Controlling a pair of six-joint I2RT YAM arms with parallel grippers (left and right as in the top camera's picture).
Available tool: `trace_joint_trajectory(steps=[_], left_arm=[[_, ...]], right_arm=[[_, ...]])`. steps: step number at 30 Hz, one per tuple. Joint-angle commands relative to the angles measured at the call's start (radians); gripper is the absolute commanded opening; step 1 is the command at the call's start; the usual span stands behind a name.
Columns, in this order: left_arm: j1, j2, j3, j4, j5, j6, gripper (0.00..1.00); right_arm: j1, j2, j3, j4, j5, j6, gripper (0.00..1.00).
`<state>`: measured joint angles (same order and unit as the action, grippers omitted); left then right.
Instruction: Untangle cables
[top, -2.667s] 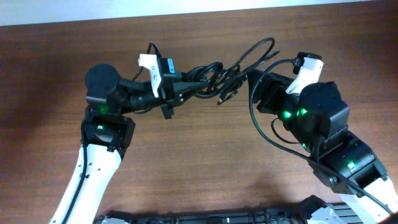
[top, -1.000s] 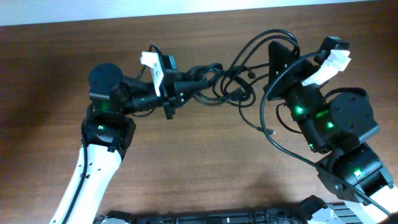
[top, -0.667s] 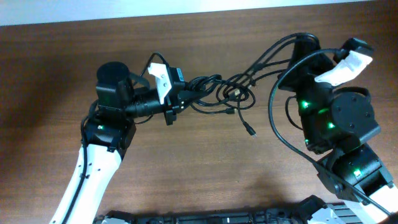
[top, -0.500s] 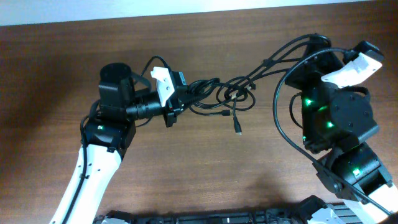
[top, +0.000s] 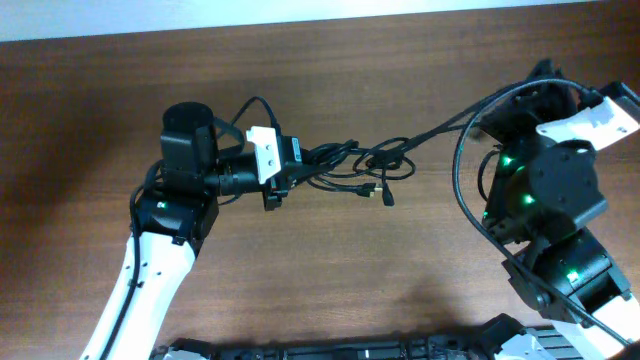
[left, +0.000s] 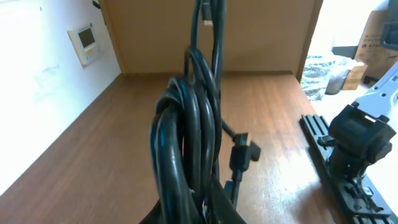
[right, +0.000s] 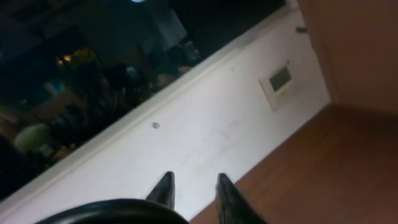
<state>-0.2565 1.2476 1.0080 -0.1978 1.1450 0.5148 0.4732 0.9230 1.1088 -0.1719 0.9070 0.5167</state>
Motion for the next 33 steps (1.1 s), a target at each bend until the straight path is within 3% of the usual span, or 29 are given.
trace_joint_trajectory(steps=[1, 4, 9, 11, 12, 15, 19, 22, 26, 33], left_arm=[[0.008, -0.003, -0.006, 0.012, 0.003, 0.025, 0.00], [0.008, -0.003, -0.006, 0.058, 0.002, -0.012, 0.00], [0.008, -0.003, -0.006, 0.214, -0.024, -0.262, 0.00], [0.008, -0.003, -0.006, 0.251, -0.024, -0.320, 0.00], [0.008, -0.003, -0.006, 0.250, -0.024, -0.320, 0.00], [0.008, -0.003, -0.006, 0.260, -0.056, -0.374, 0.00], [0.008, -0.003, -0.006, 0.269, -0.126, -0.460, 0.00], [0.008, -0.003, -0.006, 0.274, -0.190, -0.528, 0.00], [0.008, -0.003, -0.006, 0.281, -0.169, -0.531, 0.00], [0.008, -0.003, -0.006, 0.341, -0.069, -0.546, 0.00]], right_arm=[[-0.009, 0.014, 0.017, -0.052, -0.009, 0.007, 0.55], [-0.009, 0.029, 0.017, -0.169, -0.182, 0.007, 0.65], [-0.009, 0.053, 0.017, -0.320, -0.510, 0.007, 0.77], [-0.009, 0.066, 0.017, -0.349, -0.588, 0.008, 0.91], [-0.009, 0.070, 0.017, -0.355, -0.607, 0.008, 0.94], [-0.009, 0.072, 0.017, -0.388, -0.634, 0.020, 0.95], [-0.009, 0.072, 0.017, -0.491, -0.669, 0.357, 0.96], [-0.009, 0.072, 0.017, -0.493, -0.733, 0.443, 0.96], [-0.009, 0.072, 0.017, -0.493, -0.751, 0.465, 0.96], [-0.009, 0.134, 0.017, -0.447, -0.799, 0.657, 0.95]])
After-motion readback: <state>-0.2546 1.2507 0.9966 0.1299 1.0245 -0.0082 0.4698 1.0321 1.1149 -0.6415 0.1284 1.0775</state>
